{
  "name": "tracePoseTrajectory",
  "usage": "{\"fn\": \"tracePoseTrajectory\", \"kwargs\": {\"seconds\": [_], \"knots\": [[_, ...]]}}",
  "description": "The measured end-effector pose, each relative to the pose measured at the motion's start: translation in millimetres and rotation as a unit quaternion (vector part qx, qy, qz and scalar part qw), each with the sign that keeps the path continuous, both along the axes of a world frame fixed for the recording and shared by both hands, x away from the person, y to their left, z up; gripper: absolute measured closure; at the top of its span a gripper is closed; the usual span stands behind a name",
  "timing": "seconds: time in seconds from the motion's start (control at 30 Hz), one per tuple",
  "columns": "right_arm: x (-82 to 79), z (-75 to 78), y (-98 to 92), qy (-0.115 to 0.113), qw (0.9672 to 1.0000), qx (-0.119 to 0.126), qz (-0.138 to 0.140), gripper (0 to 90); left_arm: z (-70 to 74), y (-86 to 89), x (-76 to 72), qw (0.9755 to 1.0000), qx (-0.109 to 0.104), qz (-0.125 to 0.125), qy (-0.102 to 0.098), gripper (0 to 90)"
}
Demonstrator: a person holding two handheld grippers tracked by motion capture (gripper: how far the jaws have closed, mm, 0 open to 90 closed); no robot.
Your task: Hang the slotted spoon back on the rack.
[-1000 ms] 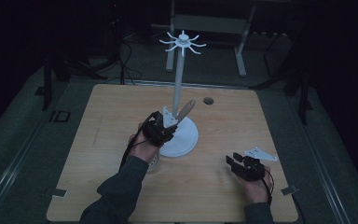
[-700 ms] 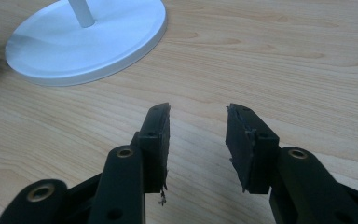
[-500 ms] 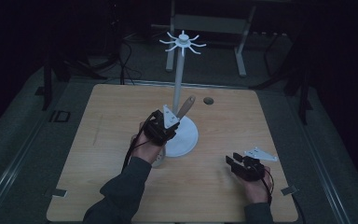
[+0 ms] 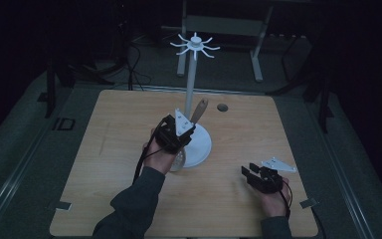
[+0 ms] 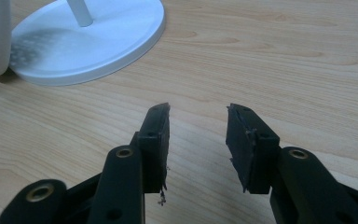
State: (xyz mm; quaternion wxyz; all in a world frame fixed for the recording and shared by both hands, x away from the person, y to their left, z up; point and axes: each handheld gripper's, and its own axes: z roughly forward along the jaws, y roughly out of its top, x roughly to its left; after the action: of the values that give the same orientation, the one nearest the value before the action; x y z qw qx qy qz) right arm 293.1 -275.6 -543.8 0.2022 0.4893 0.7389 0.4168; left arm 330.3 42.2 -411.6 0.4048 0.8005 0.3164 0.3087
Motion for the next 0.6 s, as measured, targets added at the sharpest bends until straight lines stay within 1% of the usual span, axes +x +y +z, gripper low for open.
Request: {"fn": "tracePoseTrajectory", "kwargs": {"seconds": [0.1, 0.27, 0.6], "knots": [[0.0, -0.1, 0.1, 0.000, 1.0000, 0.000, 0.000, 59.1, 1.6, -0.3, -0.3, 1.0000, -0.005, 0.002, -0.003, 75.3], [0.1, -0.3, 0.1, 0.001, 1.0000, -0.001, 0.000, 58.6, 6.1, 1.0, -0.8, 0.9997, -0.019, 0.008, -0.011, 75.3], [0.1, -0.5, -0.4, 0.000, 1.0000, -0.001, -0.002, 58.4, 16.2, 1.8, 0.3, 0.9992, -0.032, 0.013, -0.019, 75.2]]}}
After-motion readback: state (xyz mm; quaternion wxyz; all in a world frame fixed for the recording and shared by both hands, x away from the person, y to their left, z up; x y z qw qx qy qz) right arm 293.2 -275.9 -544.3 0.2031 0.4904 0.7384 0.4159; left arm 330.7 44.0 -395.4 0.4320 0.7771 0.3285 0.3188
